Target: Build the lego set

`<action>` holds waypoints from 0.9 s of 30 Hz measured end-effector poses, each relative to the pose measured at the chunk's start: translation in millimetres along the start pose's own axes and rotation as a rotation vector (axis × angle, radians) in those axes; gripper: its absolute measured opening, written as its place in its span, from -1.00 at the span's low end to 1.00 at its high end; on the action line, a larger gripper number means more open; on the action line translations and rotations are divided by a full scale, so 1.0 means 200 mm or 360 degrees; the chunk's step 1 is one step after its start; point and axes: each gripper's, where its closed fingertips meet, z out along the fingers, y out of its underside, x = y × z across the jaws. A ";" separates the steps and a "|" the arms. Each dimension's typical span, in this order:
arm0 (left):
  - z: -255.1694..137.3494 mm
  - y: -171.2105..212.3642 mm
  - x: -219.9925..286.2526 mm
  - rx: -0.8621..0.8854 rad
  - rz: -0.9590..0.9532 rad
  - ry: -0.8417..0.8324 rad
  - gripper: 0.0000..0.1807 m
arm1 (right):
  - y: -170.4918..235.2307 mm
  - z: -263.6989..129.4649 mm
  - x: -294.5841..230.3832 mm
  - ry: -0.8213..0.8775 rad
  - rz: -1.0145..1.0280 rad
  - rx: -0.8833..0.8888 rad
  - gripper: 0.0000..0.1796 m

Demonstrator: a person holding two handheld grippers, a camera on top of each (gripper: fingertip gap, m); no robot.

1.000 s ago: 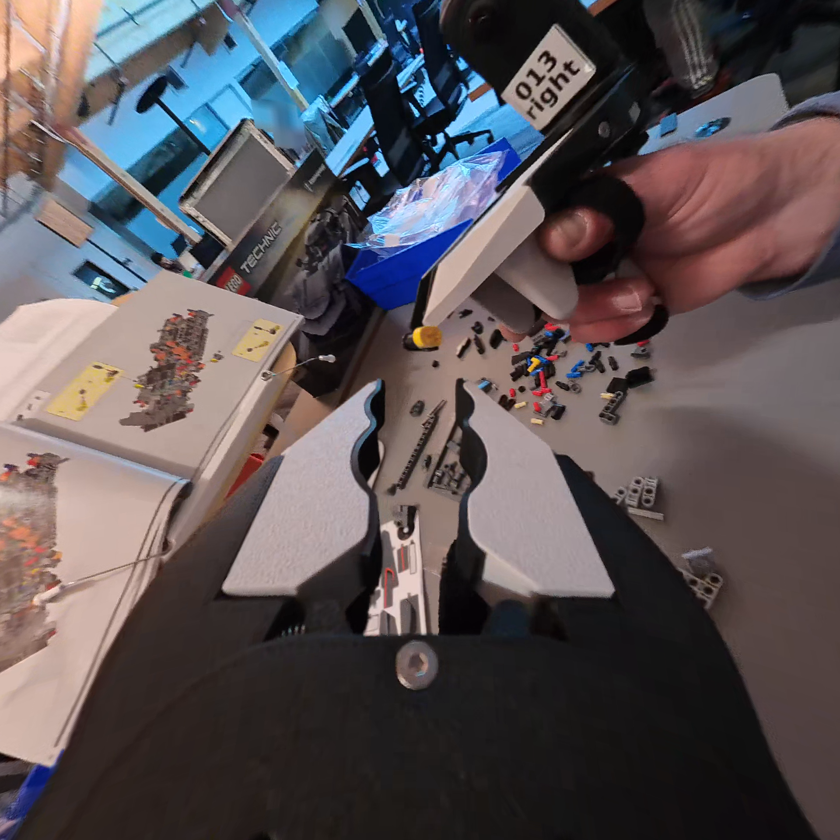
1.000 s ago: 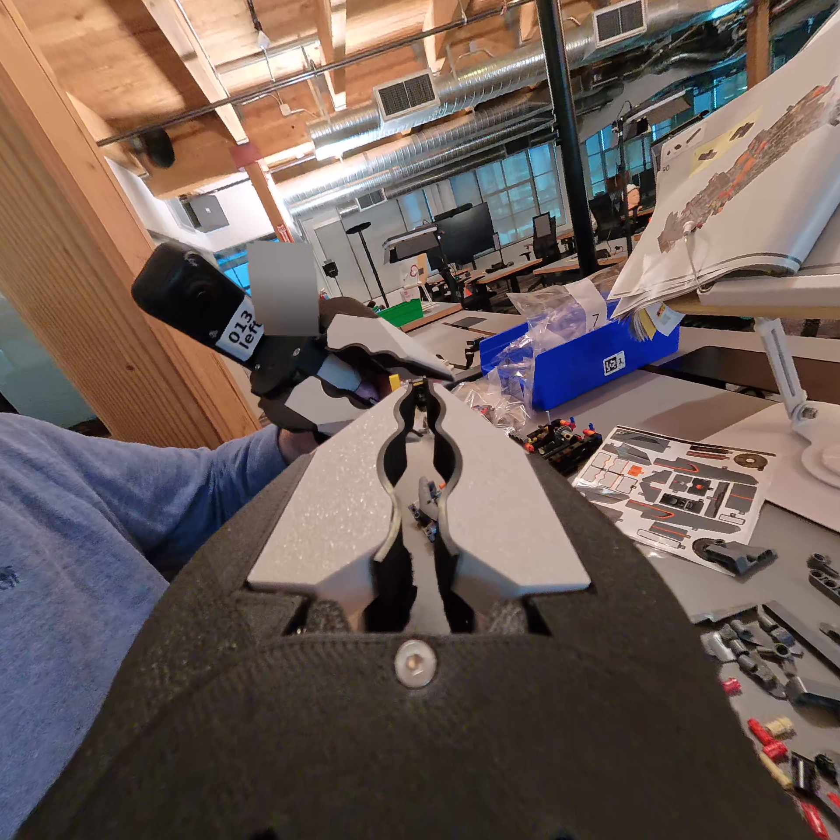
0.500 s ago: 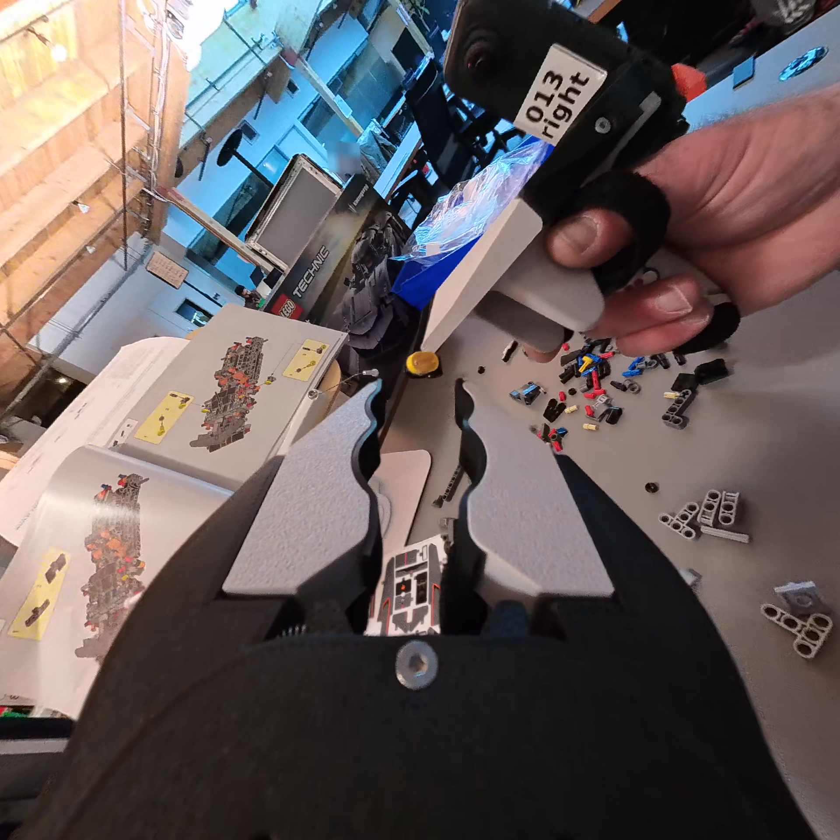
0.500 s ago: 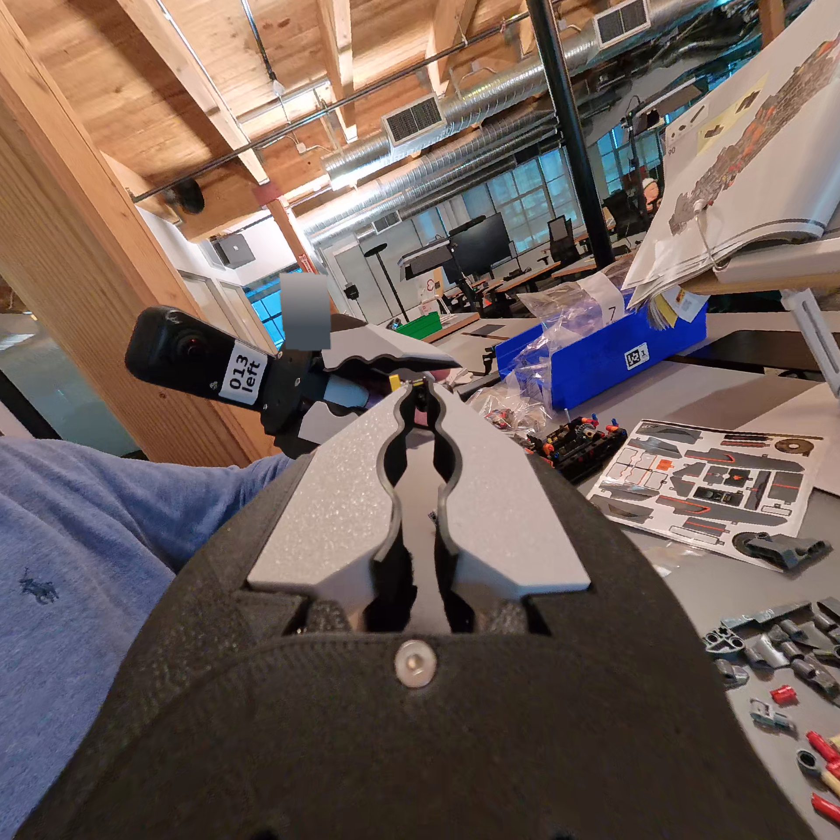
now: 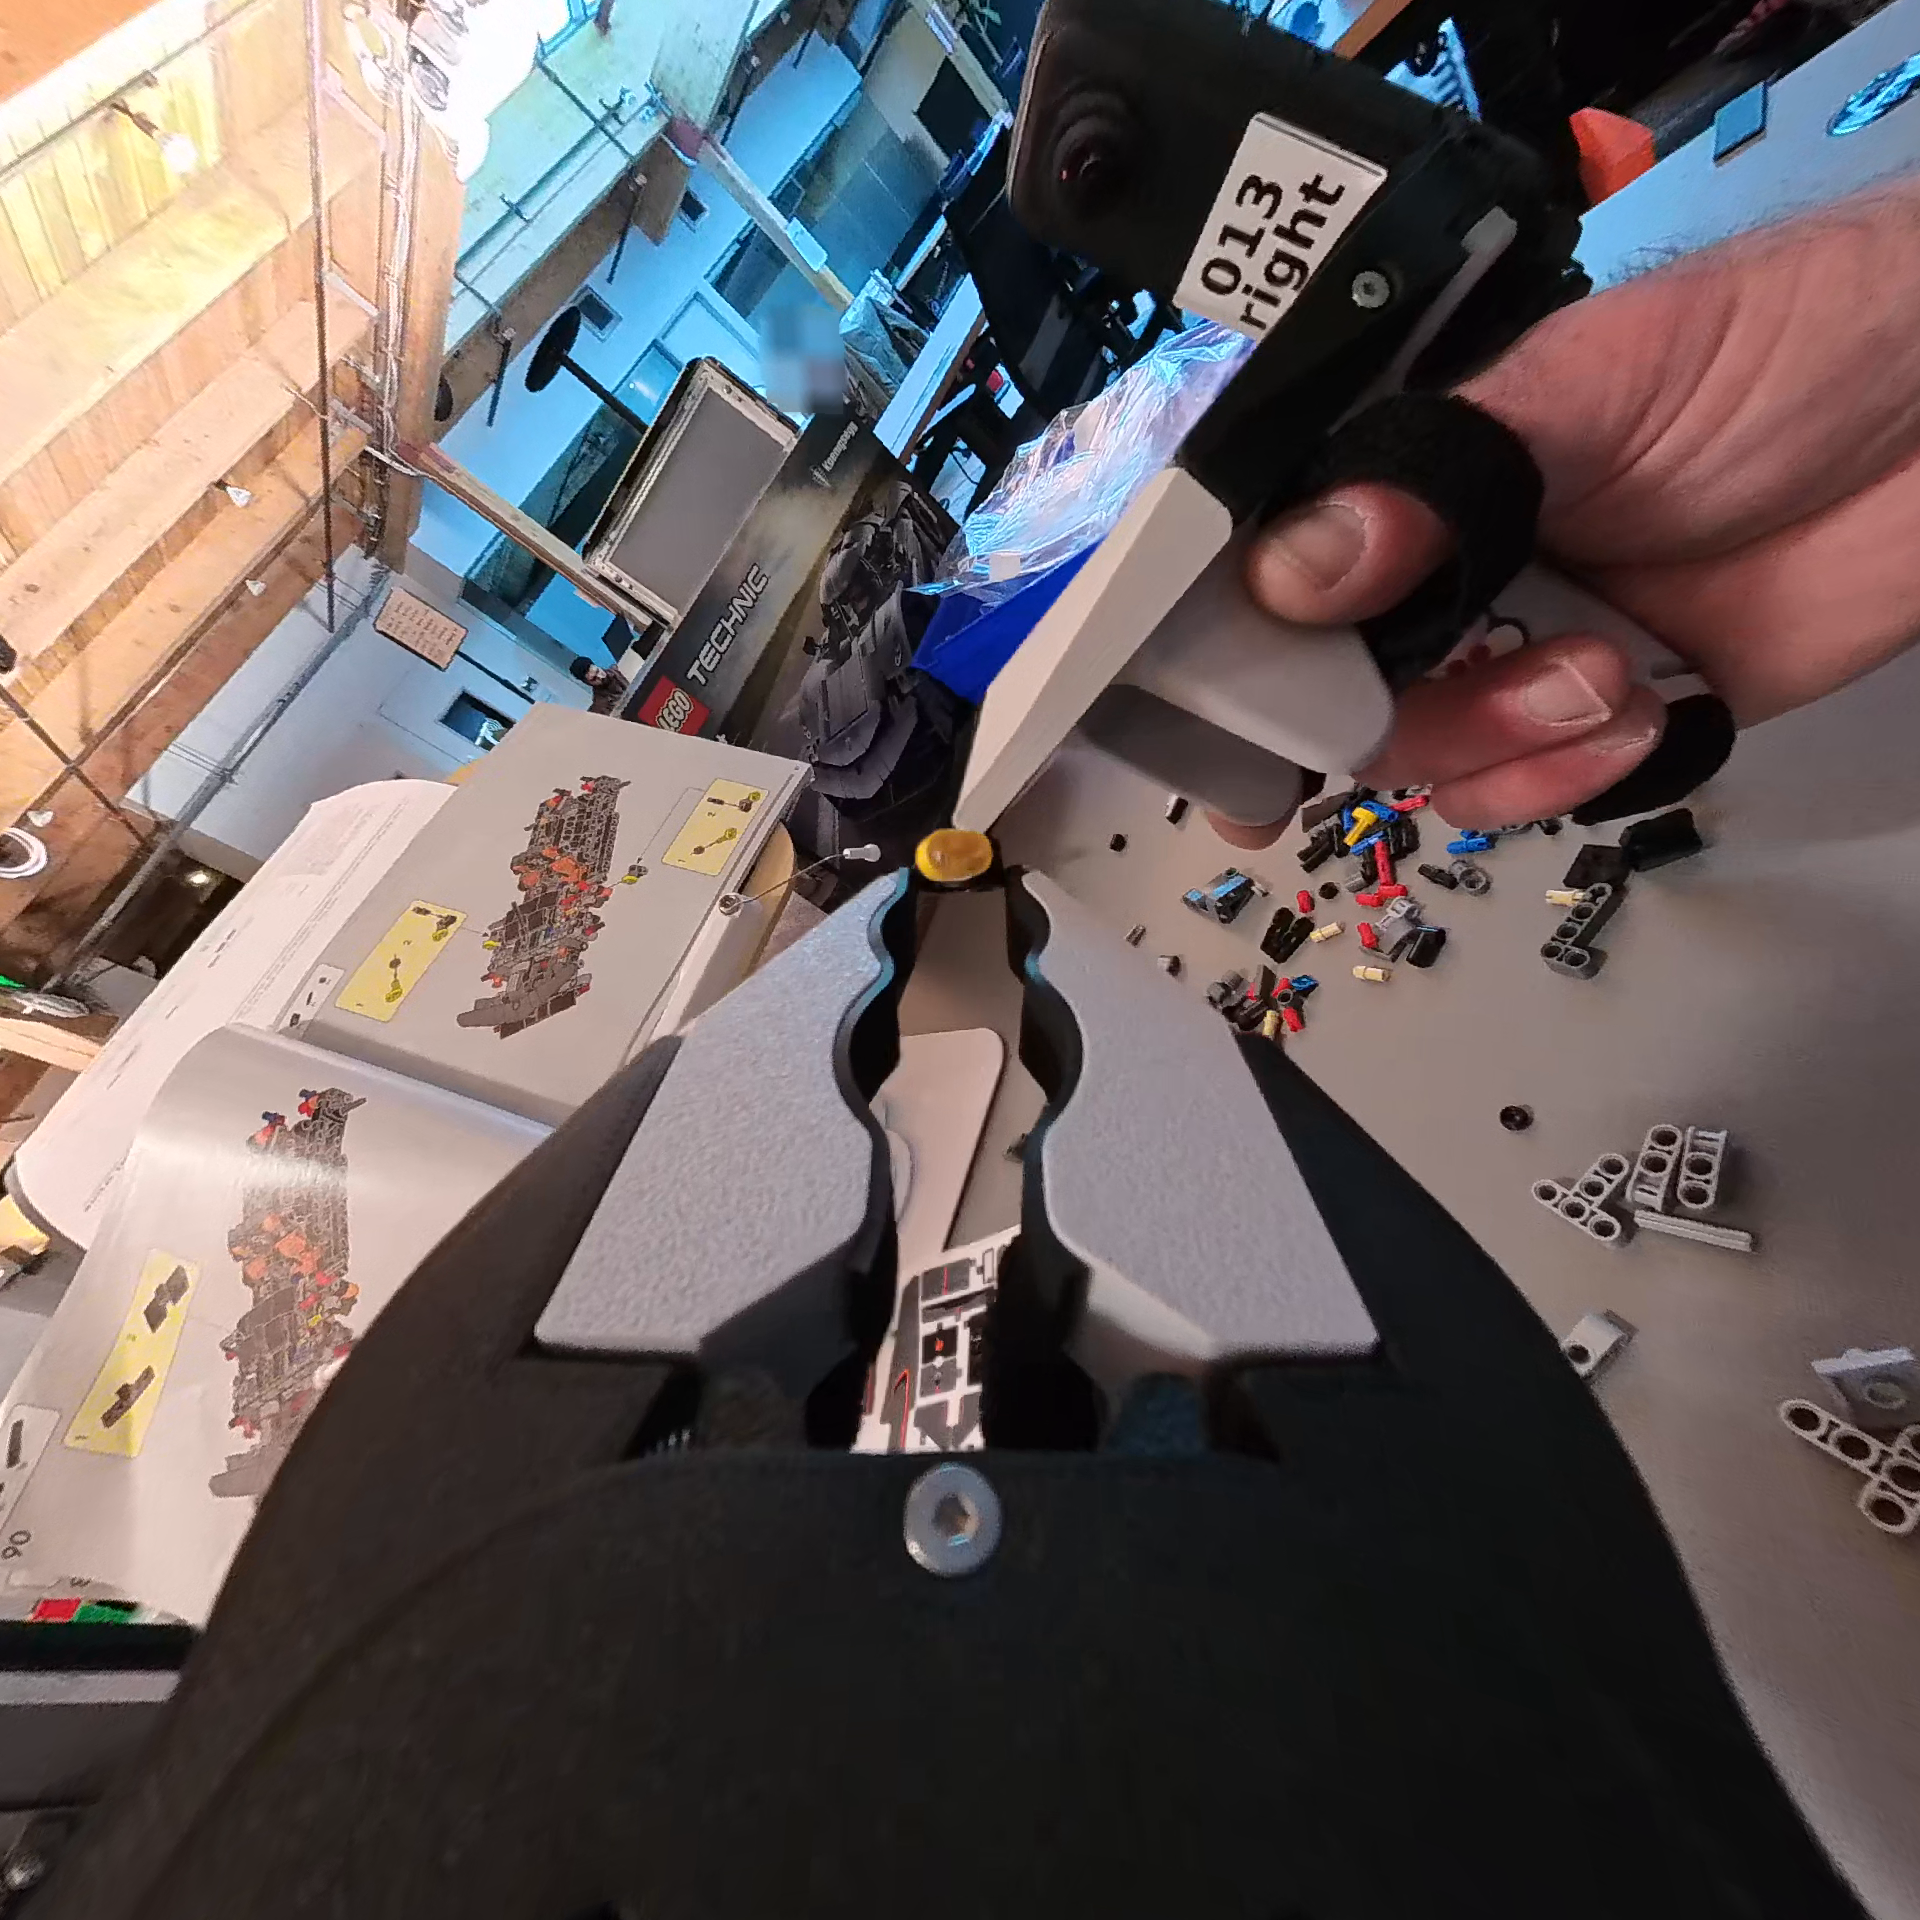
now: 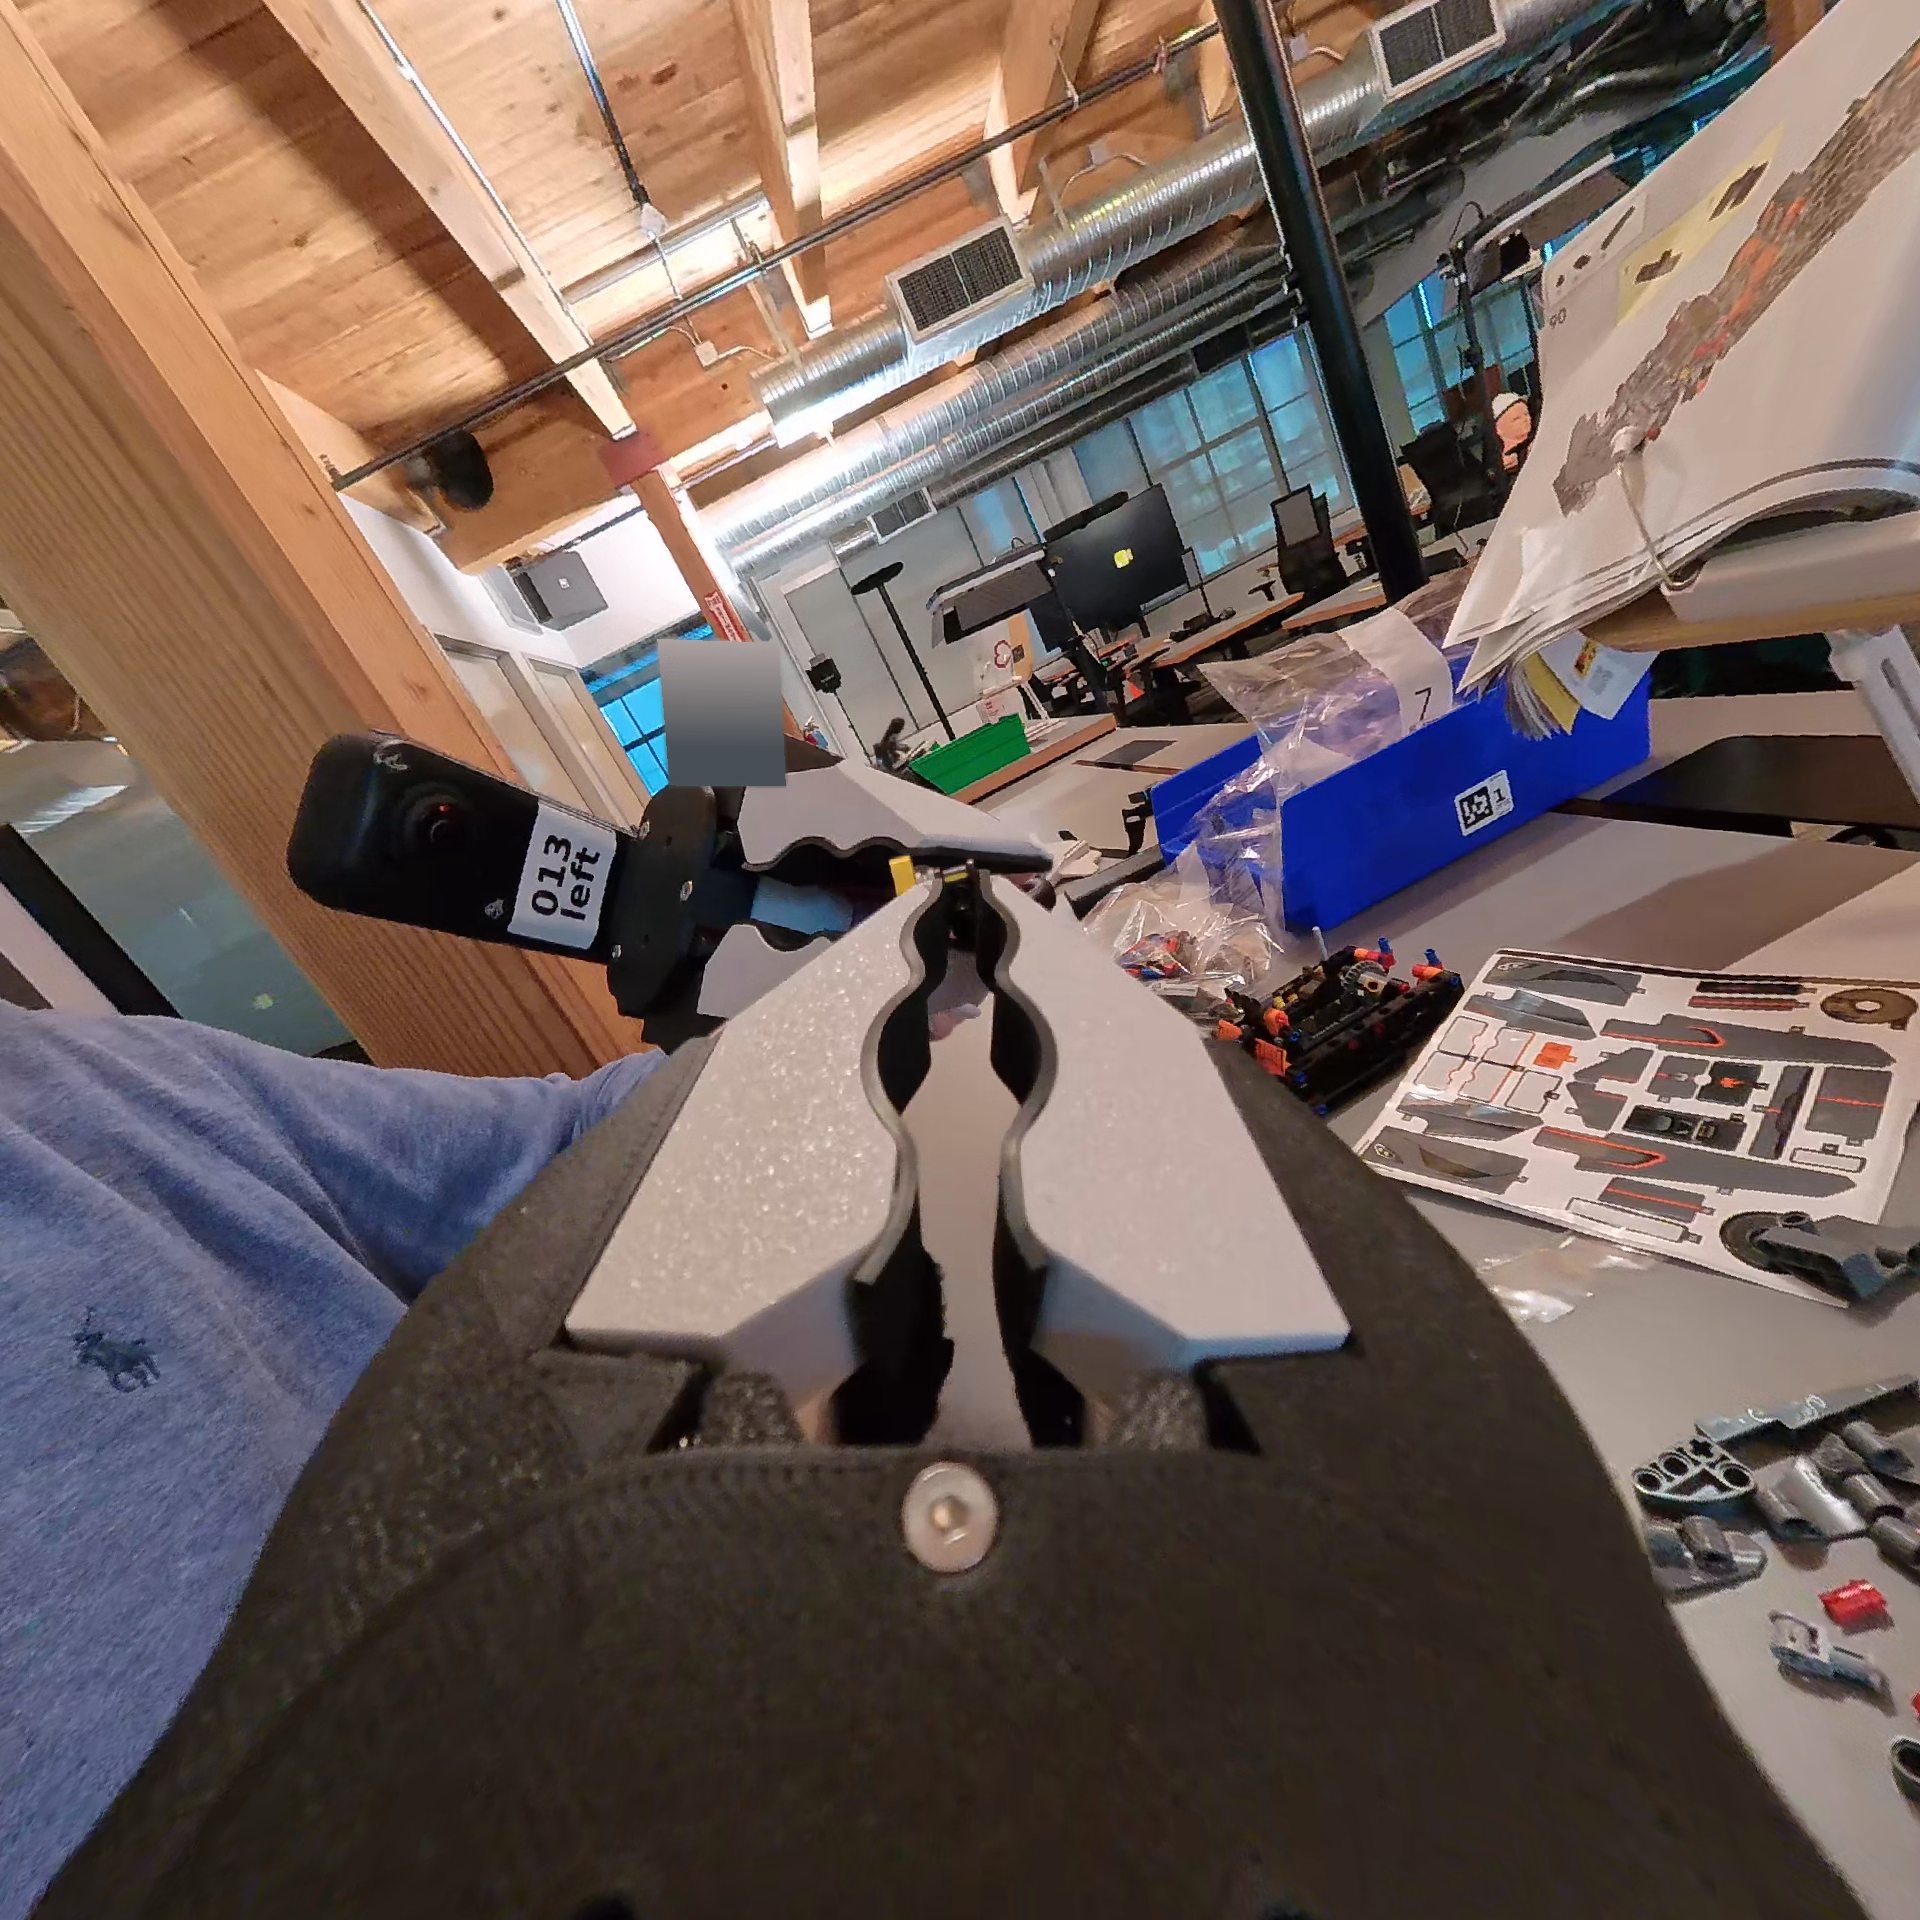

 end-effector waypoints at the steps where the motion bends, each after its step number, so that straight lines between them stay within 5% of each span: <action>1: 0.00 0.00 0.00 0.0004 0.0004 -0.0017 -0.83 | 0.00 0.00 0.00 -0.0003 0.0005 0.0005 -0.99; 27: -0.01 -0.06 -0.03 0.0039 0.0247 -0.0244 -0.82 | -0.02 0.00 -0.02 -0.0129 0.0258 0.0135 -0.99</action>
